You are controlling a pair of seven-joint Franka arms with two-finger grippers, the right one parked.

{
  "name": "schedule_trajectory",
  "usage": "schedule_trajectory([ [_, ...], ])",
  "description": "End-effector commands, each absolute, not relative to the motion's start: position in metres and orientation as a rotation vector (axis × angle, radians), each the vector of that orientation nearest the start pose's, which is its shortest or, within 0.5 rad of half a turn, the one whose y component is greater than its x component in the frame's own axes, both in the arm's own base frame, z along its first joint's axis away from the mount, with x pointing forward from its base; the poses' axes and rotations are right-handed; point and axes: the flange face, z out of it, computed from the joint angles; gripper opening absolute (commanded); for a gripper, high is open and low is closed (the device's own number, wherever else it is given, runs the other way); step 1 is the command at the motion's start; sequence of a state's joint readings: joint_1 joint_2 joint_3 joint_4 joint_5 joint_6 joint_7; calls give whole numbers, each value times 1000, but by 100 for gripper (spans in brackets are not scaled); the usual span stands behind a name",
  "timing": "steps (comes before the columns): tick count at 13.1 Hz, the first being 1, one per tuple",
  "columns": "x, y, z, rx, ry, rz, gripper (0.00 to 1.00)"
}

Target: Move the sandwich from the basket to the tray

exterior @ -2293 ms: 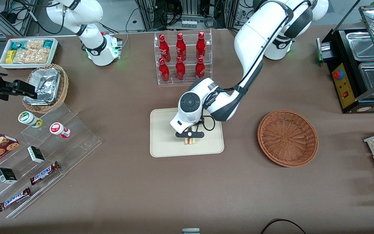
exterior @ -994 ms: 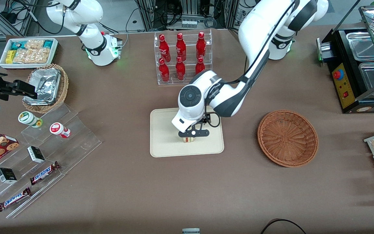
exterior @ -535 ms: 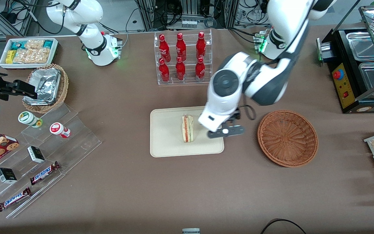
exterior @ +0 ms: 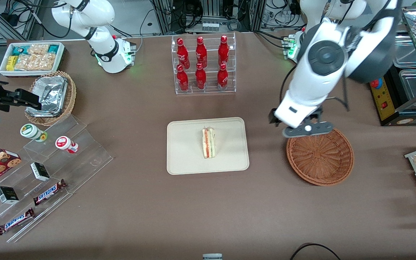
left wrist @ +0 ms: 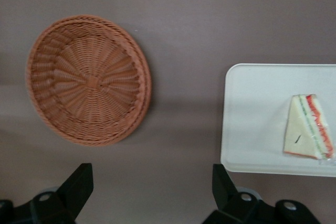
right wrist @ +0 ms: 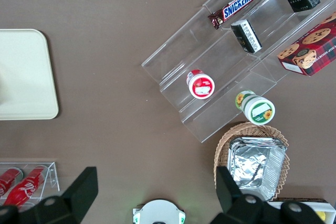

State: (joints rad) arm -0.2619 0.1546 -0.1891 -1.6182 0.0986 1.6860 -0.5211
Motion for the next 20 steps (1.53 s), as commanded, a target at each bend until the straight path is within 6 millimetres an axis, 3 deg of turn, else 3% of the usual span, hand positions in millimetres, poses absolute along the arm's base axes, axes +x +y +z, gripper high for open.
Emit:
schedule_trajectory([
  [1, 536, -206, 549, -3034, -23, 93, 100],
  [4, 536, -161, 572, -3074, 35, 115, 100],
  [7, 532, -134, 590, -3098, 63, 97, 100],
  [9, 533, -104, 599, -3101, 77, 87, 100],
  [15, 537, -83, 605, -3093, 34, 69, 100],
  [20, 532, -43, 617, -3099, -46, 72, 100],
])
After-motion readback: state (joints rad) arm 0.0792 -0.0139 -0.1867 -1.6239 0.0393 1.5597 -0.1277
